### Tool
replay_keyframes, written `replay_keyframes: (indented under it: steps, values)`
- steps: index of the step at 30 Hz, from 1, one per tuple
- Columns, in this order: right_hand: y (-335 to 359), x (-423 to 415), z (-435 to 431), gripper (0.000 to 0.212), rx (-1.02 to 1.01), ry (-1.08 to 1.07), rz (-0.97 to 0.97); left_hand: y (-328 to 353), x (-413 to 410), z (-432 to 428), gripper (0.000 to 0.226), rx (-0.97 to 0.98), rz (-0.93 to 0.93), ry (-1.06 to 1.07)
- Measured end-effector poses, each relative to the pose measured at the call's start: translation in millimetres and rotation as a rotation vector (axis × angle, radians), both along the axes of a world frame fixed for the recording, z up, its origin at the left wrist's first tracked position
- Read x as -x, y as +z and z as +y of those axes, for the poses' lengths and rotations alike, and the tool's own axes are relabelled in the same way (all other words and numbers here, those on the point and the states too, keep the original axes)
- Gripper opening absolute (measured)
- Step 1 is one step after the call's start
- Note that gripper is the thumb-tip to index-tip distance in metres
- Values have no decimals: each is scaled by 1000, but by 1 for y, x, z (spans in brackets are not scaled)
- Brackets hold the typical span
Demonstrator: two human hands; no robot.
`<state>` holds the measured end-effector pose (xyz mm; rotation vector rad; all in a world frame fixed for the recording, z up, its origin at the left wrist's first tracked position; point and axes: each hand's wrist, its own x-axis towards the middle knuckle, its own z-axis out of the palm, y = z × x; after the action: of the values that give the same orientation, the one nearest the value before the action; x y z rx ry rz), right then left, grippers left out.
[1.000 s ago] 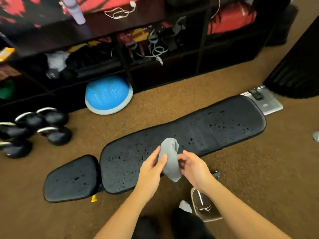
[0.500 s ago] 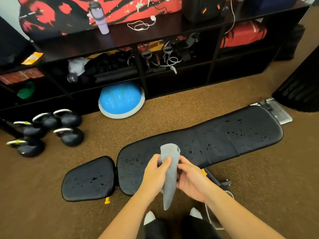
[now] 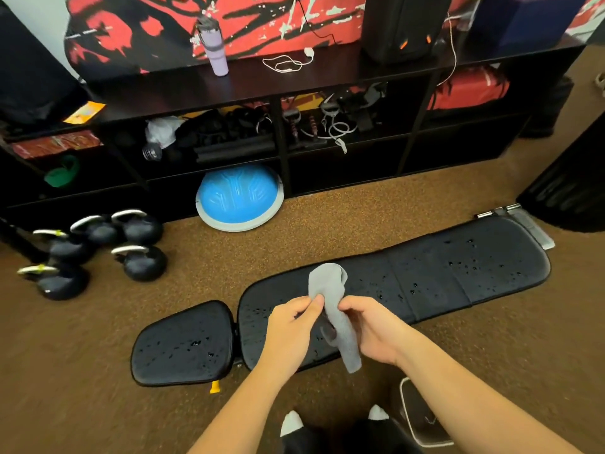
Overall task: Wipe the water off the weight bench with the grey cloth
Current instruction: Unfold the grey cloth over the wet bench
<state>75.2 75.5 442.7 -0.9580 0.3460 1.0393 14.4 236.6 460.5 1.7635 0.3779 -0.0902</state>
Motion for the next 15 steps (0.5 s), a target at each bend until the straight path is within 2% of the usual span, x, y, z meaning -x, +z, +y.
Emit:
replay_keyframes:
  steps: [4, 6, 10, 12, 15]
  values:
    - [4, 5, 13, 33, 143, 86, -253, 6, 10, 13, 43, 140, -38, 92]
    - [5, 8, 17, 23, 144, 73, -265, 7, 13, 21, 35, 230, -36, 142]
    - [0, 12, 22, 7, 18, -35, -187, 3, 14, 34, 36, 369, 78, 254]
    - [1, 11, 23, 20, -24, -33, -40, 2, 14, 39, 38, 413, 133, 271]
    - [4, 13, 27, 52, 40, 154, 91, -2, 14, 43, 23, 416, 140, 221]
